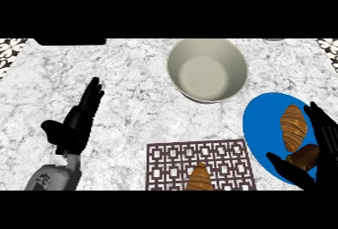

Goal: Pick the sweet potato from the plate and place it in the bowl

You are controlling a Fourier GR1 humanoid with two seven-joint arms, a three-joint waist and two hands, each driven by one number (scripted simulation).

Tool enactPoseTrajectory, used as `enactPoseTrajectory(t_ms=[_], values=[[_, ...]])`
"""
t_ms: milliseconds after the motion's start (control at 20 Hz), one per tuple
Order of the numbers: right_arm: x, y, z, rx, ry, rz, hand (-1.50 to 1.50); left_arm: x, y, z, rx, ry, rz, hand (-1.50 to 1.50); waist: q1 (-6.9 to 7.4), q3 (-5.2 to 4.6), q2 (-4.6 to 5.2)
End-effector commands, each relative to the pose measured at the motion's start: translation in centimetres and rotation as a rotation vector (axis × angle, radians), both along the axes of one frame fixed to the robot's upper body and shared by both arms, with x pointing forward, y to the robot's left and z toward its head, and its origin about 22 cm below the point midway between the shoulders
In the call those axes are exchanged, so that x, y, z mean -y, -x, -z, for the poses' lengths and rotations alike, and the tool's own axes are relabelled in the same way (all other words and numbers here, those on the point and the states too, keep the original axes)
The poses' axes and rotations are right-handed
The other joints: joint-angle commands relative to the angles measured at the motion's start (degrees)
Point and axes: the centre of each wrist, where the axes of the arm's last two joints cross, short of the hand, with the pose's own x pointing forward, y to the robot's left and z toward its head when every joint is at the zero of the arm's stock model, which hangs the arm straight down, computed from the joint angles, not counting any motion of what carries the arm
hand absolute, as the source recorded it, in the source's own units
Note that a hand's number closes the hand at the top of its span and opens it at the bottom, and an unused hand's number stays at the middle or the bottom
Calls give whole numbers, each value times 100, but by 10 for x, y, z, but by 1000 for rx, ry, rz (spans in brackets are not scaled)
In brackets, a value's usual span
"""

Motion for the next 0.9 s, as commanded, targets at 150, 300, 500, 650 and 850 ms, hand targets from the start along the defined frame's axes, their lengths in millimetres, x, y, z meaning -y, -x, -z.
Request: enactPoseTrajectory(t_ms=[150, 300, 500, 650, 850], values=[[-38, 2, -55, -120, 22, 187, -150, -8, 8, 10, -12, -8, 14, 0, 106, 2, 13], [-40, -1, -62, -251, -7, 223, -150, 22, 3, 0, -6, -3, 12, 0, 96, 10, 14], [-31, -24, -50, -405, -10, 313, -150, 22, 0, 11, 8, 16, 18, 0, 106, 13, 29], [-31, -29, -55, -494, -7, 346, -150, 17, 3, 2, 1, 15, 29, 0, 115, 15, 21], [-33, -23, -42, -561, 5, 368, -150, 20, -6, 10, -3, 18, 10, 0, 79, 16, 24]])
